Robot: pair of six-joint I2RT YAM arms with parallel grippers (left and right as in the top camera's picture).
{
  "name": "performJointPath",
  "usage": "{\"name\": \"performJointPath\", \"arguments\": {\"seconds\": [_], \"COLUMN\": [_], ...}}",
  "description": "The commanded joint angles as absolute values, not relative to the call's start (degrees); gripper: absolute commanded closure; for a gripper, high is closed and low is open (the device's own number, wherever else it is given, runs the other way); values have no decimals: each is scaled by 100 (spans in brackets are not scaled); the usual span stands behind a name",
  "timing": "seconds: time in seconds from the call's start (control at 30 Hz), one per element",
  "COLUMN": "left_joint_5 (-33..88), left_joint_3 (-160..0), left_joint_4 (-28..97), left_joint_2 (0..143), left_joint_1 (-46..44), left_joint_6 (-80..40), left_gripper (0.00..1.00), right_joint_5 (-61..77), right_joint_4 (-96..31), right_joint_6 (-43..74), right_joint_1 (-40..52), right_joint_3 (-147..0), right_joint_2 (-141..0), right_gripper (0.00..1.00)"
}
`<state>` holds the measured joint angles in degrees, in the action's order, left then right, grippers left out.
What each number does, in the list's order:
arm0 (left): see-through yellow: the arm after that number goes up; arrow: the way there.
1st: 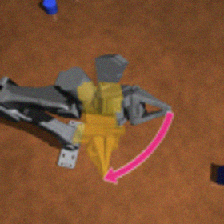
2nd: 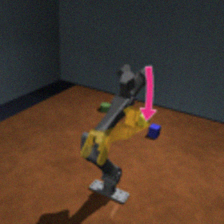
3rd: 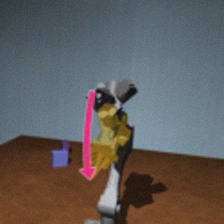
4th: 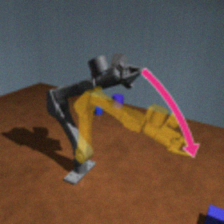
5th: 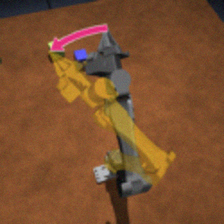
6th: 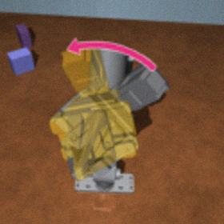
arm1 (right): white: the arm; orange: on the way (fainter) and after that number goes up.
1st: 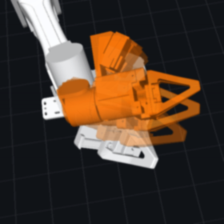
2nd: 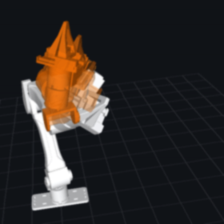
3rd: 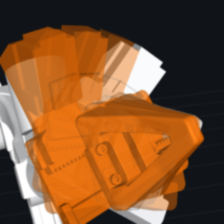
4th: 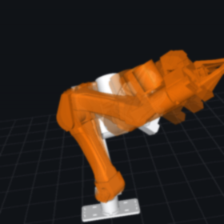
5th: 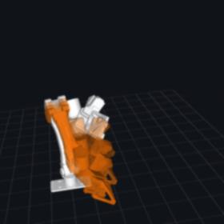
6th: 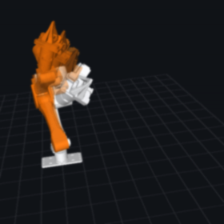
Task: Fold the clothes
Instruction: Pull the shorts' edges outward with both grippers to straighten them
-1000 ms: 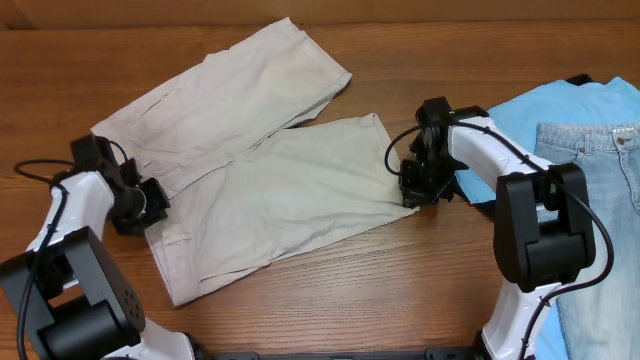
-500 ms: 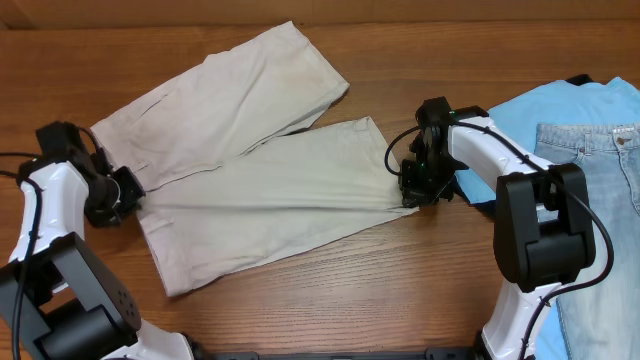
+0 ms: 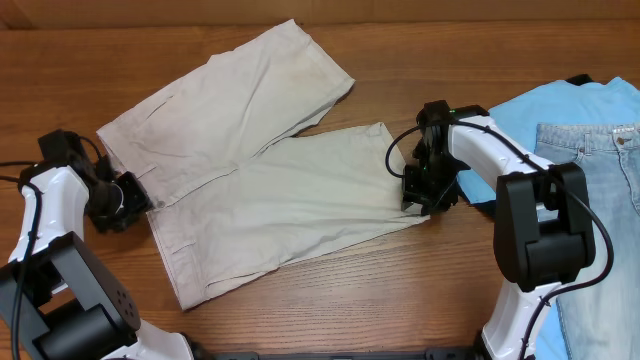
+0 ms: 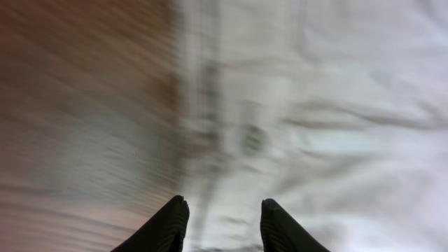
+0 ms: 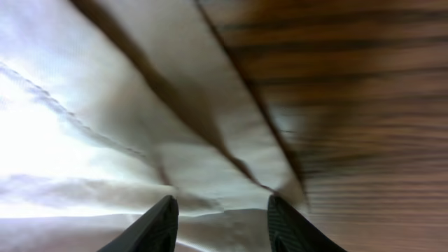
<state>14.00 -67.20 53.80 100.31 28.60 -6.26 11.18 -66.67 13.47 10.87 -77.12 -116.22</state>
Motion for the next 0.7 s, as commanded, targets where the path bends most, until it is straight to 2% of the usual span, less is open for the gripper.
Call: {"name": "performJointPath", "arguments": {"seconds": [0.0,0.13,0.3,0.43,0.53,0.67], "left_joint_5": [2858,2947,2510,2349,1446,904], "left_joint_3": [-7076,-7011,-6458,-5850,-5336,-5148], "left_joint_4": [5596,5763,5365,4650,4040,3675], "left_joint_2": [9994,9996,10001,10001,10001,10001], "left_joint_1": [2871,2657,2078,1730,1603,1658], "left_joint_6": [93,97,113,1,-843,-1210], "left_gripper": [68,96,96,96,96,96], "right_joint_5": [816,1070,1378,1374,1382,1380], "right_joint_4": [-6624,-6482,-6477,-6361,-6158,-5961], "right_joint_6": [1345,1343,1151,1157,1203,1214], "right_joint_1": [1026,1026,1177,1323,1382,1391], "right_joint_3": [-7747,-7749,-7644,-7382,-7067,-6694], "right_joint_2": [-11034,-10447,-10322,-10322,-10322,-10322], "right_gripper": [53,52,75,78,77,77]}}
